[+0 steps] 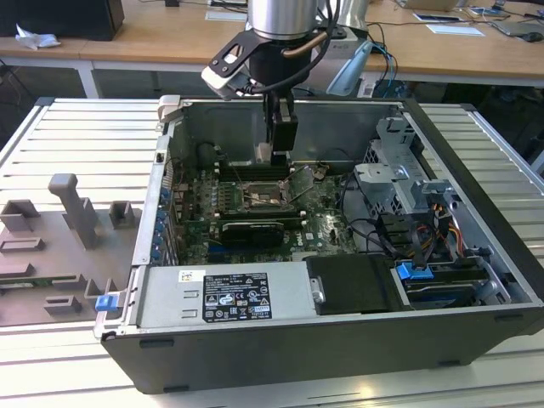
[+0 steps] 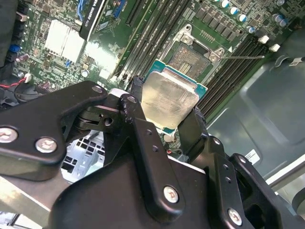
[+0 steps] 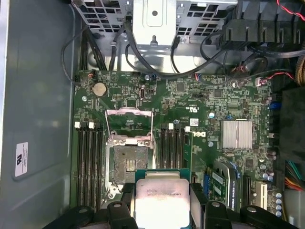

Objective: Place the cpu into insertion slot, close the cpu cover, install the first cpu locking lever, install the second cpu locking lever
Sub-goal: 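Place the cpu into insertion slot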

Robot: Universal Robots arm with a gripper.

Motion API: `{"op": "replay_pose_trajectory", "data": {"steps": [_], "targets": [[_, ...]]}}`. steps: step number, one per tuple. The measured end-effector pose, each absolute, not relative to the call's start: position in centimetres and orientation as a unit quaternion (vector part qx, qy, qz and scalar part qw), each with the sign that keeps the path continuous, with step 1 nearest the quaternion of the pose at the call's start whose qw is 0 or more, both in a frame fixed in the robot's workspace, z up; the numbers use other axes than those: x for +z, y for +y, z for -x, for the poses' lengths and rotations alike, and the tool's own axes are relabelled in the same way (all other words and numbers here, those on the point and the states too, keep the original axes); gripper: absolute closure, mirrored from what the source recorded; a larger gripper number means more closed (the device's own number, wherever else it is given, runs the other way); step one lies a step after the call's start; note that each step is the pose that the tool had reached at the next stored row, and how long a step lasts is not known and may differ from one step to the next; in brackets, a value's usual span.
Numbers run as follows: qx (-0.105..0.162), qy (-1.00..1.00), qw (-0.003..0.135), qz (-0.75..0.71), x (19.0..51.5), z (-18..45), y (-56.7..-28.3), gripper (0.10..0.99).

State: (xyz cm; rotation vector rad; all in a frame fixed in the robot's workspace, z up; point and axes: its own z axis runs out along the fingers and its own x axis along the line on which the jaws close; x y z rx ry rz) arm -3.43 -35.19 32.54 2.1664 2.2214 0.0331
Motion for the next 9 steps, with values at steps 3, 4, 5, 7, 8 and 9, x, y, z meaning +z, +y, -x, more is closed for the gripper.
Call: {"op": "replay_pose_trajectory", "data": {"steps": [3, 4, 5, 7, 8, 9], "targets": [[0.011, 0.716, 0.019, -0.698, 32.41, 3.43, -35.19, 0.541], [0.011, 0.716, 0.019, -0.698, 32.33, 3.43, -35.19, 0.541], [0.011, 0.716, 0.019, -0.698, 32.27, 3.43, -35.19, 0.541], [0.011, 0.716, 0.019, -0.698, 32.16, 3.43, -35.19, 0.541], [0.011, 0.716, 0.019, -0.698, 32.1, 3.43, -35.19, 0.541], [0.011, 0.716, 0.019, -0.698, 32.03, 3.43, -35.19, 0.541]]}}
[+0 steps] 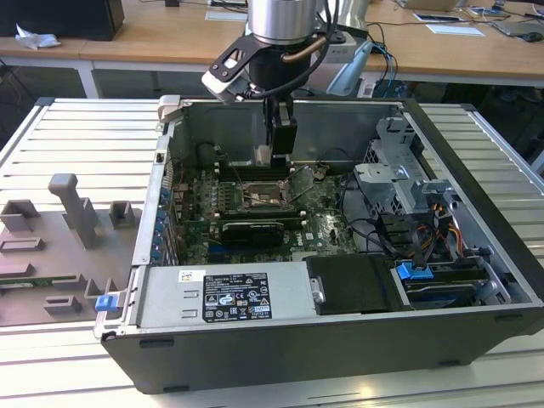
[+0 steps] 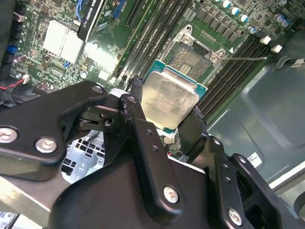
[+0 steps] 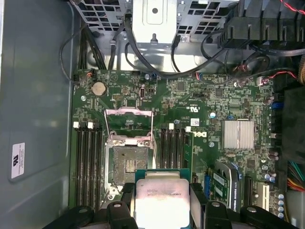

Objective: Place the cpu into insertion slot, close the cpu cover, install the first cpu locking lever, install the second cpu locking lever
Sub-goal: 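Place the cpu into insertion slot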

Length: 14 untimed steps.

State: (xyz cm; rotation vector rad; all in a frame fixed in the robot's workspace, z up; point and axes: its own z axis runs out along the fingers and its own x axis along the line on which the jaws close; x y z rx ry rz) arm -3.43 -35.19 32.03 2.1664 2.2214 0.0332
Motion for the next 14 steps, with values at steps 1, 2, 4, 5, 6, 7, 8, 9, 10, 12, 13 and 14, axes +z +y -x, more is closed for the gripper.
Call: {"op": "replay_pose_trajectory", "data": {"steps": [1, 2, 4, 5, 6, 7, 8, 9, 10, 12, 13, 14], "targets": [[0.011, 0.716, 0.019, -0.698, 32.0, 3.4, -35.2, 0.541], [0.011, 0.716, 0.019, -0.698, 31.9, 3.4, -35.2, 0.541], [0.011, 0.716, 0.019, -0.698, 31.7, 3.4, -35.2, 0.541], [0.011, 0.716, 0.019, -0.698, 31.6, 3.4, -35.2, 0.541], [0.011, 0.716, 0.019, -0.698, 31.5, 3.4, -35.2, 0.541], [0.011, 0.716, 0.019, -0.698, 31.5, 3.4, -35.2, 0.541], [0.011, 0.716, 0.019, -0.698, 31.4, 3.4, -35.2, 0.541], [0.011, 0.716, 0.019, -0.698, 31.4, 3.4, -35.2, 0.541], [0.011, 0.716, 0.019, -0.698, 31.2, 3.3, -35.2, 0.541], [0.011, 0.715, 0.019, -0.698, 30.6, 3.3, -35.2, 0.541], [0.011, 0.715, 0.019, -0.698, 30.4, 3.2, -35.2, 0.541], [0.011, 0.715, 0.019, -0.698, 30.2, 3.2, -35.2, 0.541]]}}
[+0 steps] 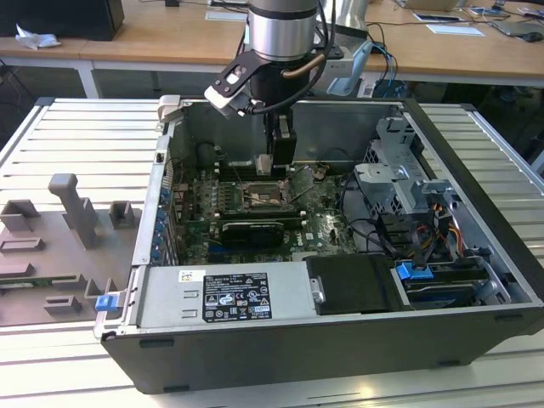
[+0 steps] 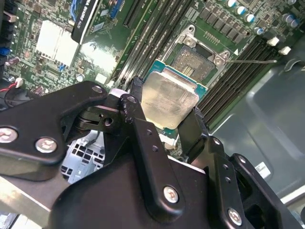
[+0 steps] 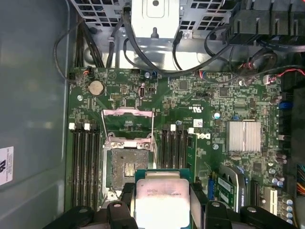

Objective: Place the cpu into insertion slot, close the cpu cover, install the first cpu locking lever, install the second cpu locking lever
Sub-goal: 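Place the cpu into insertion slot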

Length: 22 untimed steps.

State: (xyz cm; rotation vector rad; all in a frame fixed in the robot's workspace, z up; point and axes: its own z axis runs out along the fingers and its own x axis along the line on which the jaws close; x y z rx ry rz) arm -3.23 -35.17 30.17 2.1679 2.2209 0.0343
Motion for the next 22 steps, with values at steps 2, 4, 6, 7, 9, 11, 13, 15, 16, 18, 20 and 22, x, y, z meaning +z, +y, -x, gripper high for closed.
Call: {"op": "replay_pose_trajectory", "data": {"steps": [2, 4, 6, 7, 9, 11, 13, 15, 16, 18, 20, 22], "targets": [[0.011, 0.715, 0.019, -0.698, 29.8, 3.2, -35.2, 0.541], [0.011, 0.715, 0.019, -0.698, 29.2, 3.2, -35.2, 0.541], [0.011, 0.715, 0.019, -0.698, 28.7, 3.2, -35.2, 0.541], [0.011, 0.715, 0.019, -0.698, 28.4, 3.2, -35.2, 0.541], [0.011, 0.715, 0.019, -0.698, 28.0, 3.2, -35.2, 0.541], [0.011, 0.716, 0.019, -0.698, 27.6, 3.2, -35.2, 0.541], [0.011, 0.717, 0.019, -0.697, 27.2, 3.2, -35.2, 0.541], [0.011, 0.718, 0.019, -0.696, 26.8, 3.2, -35.2, 0.541], [0.011, 0.718, 0.019, -0.696, 26.6, 3.2, -35.1, 0.541], [0.011, 0.718, 0.019, -0.696, 26.2, 3.2, -35.0, 0.541], [0.011, 0.718, 0.019, -0.696, 25.9, 3.2, -34.7, 0.541], [0.011, 0.718, 0.019, -0.696, 25.5, 3.2, -34.4, 0.541]]}}
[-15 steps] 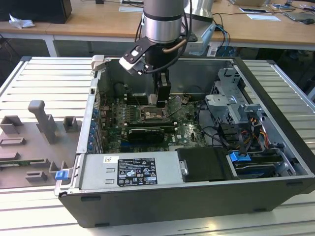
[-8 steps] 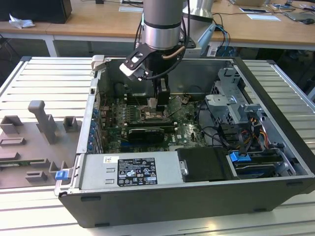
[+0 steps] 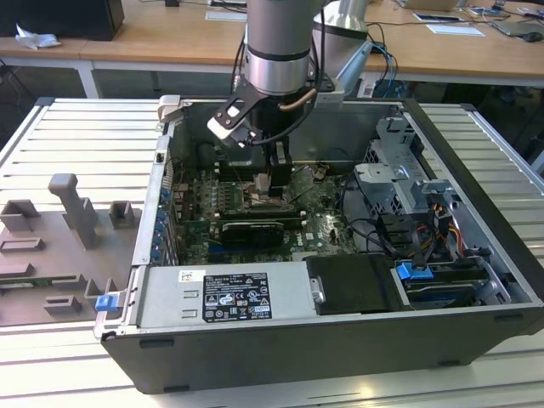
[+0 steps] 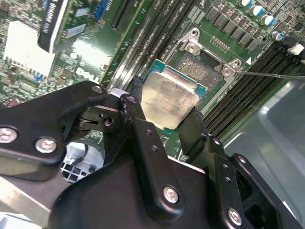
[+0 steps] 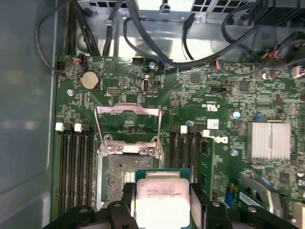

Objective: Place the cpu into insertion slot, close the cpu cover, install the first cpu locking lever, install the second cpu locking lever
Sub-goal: 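Place the cpu into insertion slot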

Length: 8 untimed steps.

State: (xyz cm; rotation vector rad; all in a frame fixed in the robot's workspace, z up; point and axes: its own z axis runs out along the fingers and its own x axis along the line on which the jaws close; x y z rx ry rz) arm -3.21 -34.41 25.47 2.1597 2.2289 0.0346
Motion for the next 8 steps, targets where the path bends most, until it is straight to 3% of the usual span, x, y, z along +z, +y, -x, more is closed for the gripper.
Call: {"op": "replay_pose_trajectory", "data": {"steps": [8], "targets": [[0.011, 0.72, 0.019, -0.693, 23.5, 3.5, -33.1, 0.541]]}}
